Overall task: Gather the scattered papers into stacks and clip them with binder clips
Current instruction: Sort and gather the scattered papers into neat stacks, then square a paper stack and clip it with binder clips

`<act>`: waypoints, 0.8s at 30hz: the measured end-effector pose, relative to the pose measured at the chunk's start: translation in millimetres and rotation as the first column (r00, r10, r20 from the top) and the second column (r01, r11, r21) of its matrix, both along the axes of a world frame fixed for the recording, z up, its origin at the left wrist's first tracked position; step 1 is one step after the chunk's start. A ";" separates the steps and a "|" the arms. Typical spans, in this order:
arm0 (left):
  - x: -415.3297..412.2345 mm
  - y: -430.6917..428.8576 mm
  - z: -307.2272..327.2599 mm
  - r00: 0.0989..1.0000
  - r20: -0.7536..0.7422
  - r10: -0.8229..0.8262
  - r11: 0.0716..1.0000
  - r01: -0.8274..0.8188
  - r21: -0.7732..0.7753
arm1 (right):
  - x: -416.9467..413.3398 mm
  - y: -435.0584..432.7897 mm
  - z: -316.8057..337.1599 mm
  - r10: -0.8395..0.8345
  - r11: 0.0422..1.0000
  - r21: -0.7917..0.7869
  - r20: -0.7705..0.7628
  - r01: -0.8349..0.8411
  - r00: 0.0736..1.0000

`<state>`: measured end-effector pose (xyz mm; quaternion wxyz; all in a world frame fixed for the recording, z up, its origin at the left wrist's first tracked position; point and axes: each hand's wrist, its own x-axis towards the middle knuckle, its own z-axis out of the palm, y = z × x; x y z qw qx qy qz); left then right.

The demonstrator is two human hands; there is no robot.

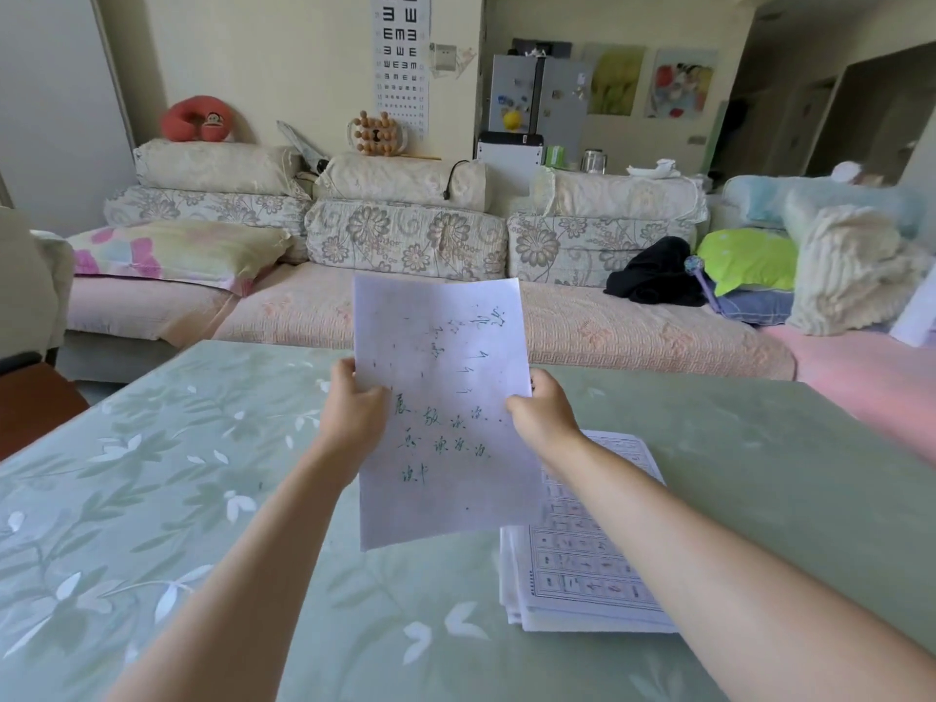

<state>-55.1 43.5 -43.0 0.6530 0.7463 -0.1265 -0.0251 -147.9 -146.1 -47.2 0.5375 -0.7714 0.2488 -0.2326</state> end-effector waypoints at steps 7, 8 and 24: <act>-49.7 -99.0 -26.0 0.965 -0.135 -0.226 0.935 0.254 0.248 | -81.7 -84.9 -28.2 -0.248 0.969 -0.032 -0.172 0.246 0.953; -54.2 -108.5 -33.7 0.960 -0.139 -0.243 0.908 0.276 0.315 | -92.0 -93.6 -35.5 -0.251 0.968 -0.037 -0.190 0.249 0.949; -73.4 -153.4 -87.7 0.966 -0.152 -0.208 0.631 0.251 0.734 | -132.9 -126.3 -72.0 -0.091 0.994 -0.102 -0.462 0.049 0.882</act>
